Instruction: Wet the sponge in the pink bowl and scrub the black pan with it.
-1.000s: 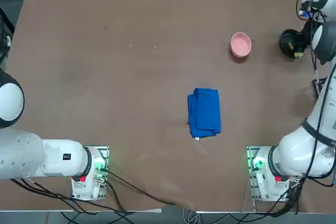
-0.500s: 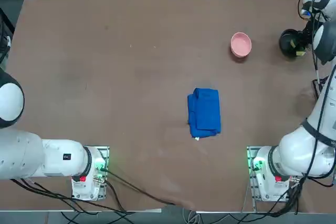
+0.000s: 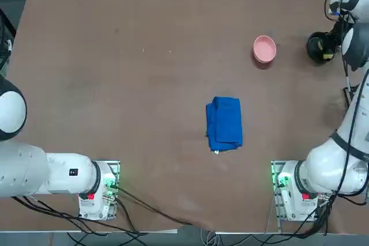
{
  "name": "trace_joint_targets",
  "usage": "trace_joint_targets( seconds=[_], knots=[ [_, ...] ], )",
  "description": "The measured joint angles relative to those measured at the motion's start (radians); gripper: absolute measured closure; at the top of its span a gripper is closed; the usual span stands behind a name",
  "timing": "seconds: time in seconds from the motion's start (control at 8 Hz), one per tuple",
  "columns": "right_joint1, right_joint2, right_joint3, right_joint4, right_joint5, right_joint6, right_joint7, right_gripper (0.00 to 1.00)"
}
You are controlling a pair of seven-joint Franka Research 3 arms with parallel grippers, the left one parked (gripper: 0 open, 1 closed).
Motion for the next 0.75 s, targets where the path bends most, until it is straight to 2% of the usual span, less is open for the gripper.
trace_joint_targets(
  seconds=[0.38,0.75],
  knots=[
    [0.080,0.000,0.002,0.005,0.000,-0.005,0.077,0.83],
    [0.080,-0.002,-0.006,-0.001,0.000,-0.076,0.079,0.83]
  ],
)
